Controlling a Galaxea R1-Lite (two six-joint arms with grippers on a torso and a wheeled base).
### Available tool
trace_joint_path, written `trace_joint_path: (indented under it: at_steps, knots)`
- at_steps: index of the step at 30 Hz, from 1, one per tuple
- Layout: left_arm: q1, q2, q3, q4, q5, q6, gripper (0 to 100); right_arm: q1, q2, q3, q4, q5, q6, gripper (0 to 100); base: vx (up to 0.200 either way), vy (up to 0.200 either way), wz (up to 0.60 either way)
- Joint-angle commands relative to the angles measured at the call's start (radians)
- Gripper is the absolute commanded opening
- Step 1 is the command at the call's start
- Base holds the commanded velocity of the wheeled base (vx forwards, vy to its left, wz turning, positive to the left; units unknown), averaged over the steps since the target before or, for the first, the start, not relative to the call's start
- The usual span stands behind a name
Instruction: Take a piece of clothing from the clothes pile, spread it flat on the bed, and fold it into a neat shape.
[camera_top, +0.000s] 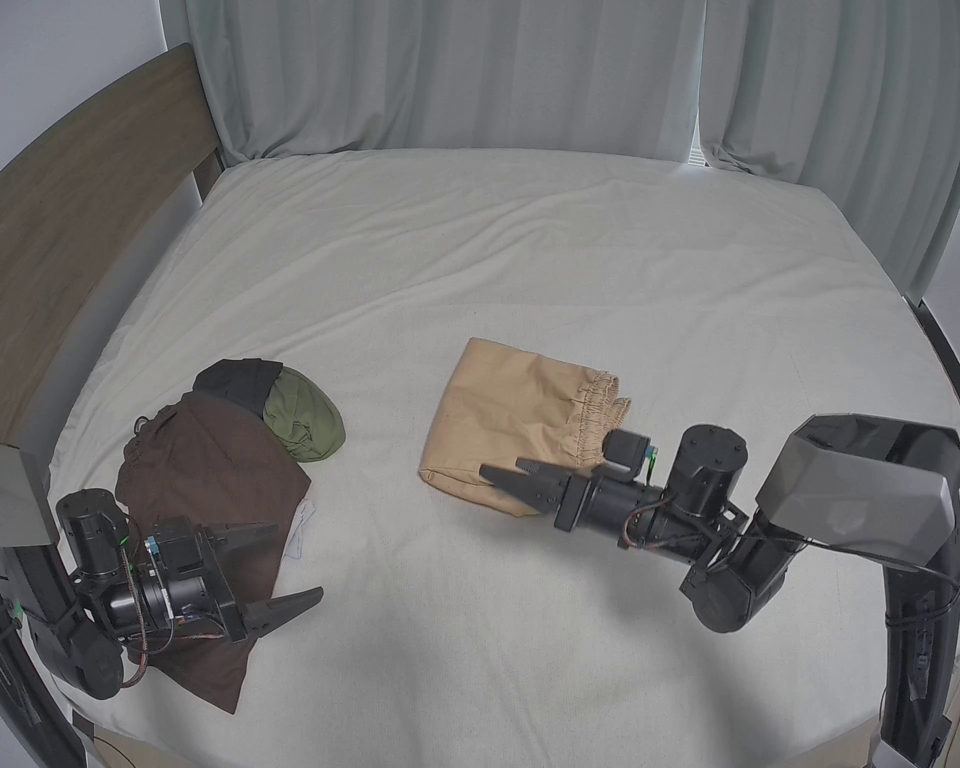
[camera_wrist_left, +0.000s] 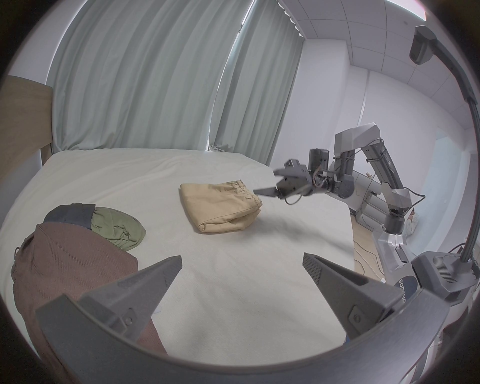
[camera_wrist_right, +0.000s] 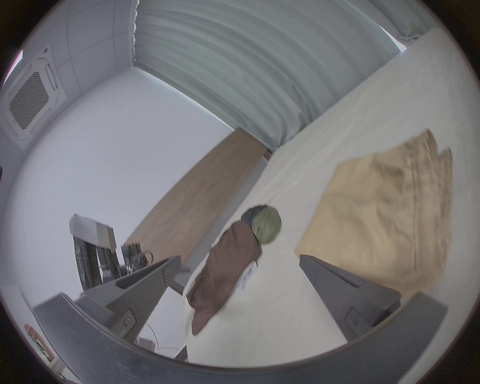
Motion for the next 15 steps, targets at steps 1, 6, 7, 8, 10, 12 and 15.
trace_joint_path:
  at_steps: [1, 6, 7, 8, 10, 12, 15]
  knots:
    - [0.002, 0.003, -0.004, 0.001, 0.000, 0.000, 100, -0.043, -0.006, -0.127, 0.018, 0.000, 0.045, 100, 0.000, 0.000, 0.00]
    - [0.000, 0.002, -0.002, 0.001, 0.000, 0.000, 100, -0.086, 0.035, -0.200, 0.064, -0.006, 0.045, 100, 0.000, 0.000, 0.00]
    - [0.000, 0.002, -0.002, -0.001, 0.000, 0.000, 100, -0.118, 0.065, -0.237, 0.073, -0.006, 0.045, 100, 0.000, 0.000, 0.00]
    - [0.000, 0.002, 0.000, -0.001, 0.000, 0.000, 100, -0.133, 0.081, -0.257, 0.076, -0.006, 0.045, 100, 0.000, 0.000, 0.00]
    - [0.002, 0.002, -0.002, 0.001, 0.000, 0.000, 100, -0.158, 0.115, -0.275, 0.076, -0.006, 0.045, 100, 0.000, 0.000, 0.00]
    - [0.003, 0.002, -0.004, 0.001, 0.000, 0.000, 100, -0.182, 0.141, -0.281, 0.076, -0.006, 0.045, 100, 0.000, 0.000, 0.00]
    - [0.003, 0.003, -0.002, 0.001, -0.001, 0.000, 100, -0.215, 0.184, -0.306, 0.076, -0.006, 0.045, 100, 0.000, 0.000, 0.00]
